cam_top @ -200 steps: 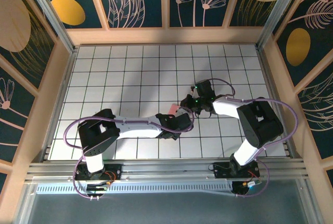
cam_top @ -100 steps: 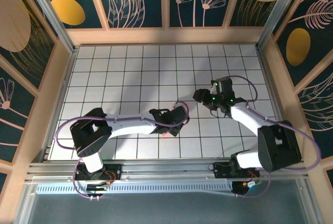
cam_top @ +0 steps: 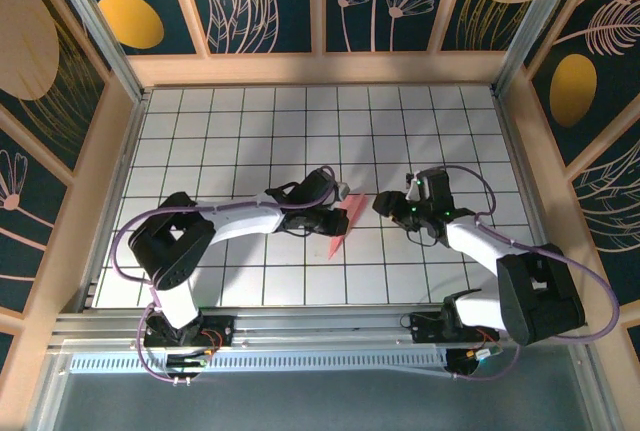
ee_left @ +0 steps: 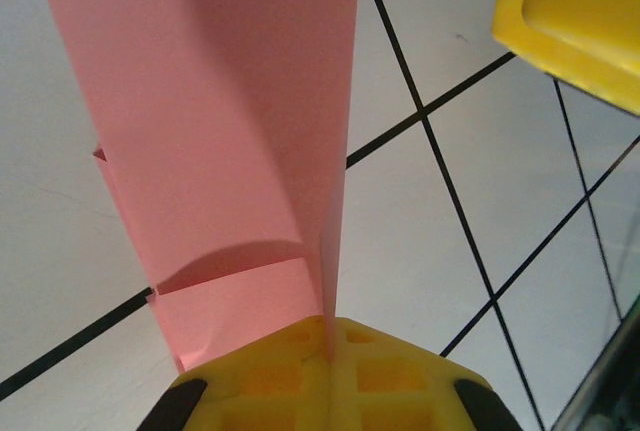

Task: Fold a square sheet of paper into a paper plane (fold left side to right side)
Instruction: Fold the wing for the fifth time at the center of the table.

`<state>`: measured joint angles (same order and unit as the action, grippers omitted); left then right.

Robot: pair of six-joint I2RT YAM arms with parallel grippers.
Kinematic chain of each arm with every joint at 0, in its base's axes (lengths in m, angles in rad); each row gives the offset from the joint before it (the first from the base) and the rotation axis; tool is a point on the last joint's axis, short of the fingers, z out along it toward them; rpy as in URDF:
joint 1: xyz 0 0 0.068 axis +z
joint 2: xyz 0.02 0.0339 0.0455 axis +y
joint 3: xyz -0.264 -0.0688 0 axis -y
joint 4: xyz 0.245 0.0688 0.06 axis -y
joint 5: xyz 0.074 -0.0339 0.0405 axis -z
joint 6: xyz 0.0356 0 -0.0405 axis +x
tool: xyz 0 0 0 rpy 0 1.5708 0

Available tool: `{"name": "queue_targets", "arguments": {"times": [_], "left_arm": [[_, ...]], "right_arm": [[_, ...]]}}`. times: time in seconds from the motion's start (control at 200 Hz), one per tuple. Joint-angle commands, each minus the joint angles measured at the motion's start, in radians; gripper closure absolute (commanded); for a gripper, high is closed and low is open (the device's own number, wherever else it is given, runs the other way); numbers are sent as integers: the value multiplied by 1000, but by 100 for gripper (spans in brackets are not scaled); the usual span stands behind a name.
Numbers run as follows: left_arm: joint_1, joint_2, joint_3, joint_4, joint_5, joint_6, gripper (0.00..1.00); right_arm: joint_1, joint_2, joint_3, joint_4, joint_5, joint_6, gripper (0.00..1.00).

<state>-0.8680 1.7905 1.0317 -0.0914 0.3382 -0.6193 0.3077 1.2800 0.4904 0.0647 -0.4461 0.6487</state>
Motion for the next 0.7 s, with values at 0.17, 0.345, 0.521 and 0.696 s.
{"name": "queue_targets", "arguments": {"times": [0.17,0.345,0.521,0.696], "left_arm": [[30,90,-29,179,195,-155,100],[50,98,-88,339,263,-255,100],[70,105,-146,480,302,-353,100],[92,112,-209,632,338,-451,100]], "right_arm": [[52,42,-18,121,1,66,44],[67,58,-21,144,6,72,45],[85,72,-33,193,6,101,47],[110,109,-27,228,21,132,48]]}}
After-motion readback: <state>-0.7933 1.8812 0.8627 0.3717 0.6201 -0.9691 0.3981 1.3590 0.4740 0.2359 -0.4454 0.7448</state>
